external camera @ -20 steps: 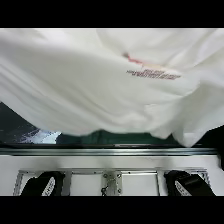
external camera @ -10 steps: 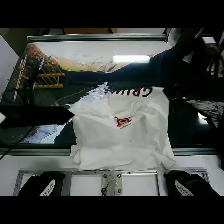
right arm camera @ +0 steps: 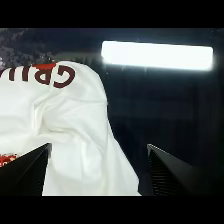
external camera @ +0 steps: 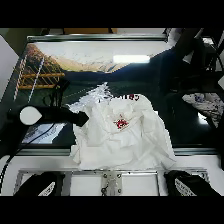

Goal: Fold the clothes and pants, and hang the long-sleeved shirts on hangers.

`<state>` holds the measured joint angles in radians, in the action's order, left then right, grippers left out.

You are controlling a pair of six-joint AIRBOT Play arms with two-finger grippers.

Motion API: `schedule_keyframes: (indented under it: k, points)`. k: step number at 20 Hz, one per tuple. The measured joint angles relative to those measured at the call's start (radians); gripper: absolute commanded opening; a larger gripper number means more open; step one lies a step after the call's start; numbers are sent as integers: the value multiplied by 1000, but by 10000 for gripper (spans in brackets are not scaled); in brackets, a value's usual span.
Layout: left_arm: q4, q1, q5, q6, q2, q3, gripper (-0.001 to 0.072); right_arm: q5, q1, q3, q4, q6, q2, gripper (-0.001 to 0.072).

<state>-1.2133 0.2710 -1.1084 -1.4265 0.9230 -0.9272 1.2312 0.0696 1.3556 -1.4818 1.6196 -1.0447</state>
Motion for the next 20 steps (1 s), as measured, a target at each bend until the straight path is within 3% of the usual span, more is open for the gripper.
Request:
schedule_keyframes:
  k: [7, 15, 20]
  points:
    - [-17, 5, 14, 75, 357, -288, 668, 40, -6, -77, 108, -46, -6, 653]
    - [-69, 140, -20, 78, 573, -459, 668, -153, 152, -296, 193, -76, -70, 652]
    - [-135, 169, -28, -43, 626, -475, 668, -298, 315, -324, 199, -67, -192, 651]
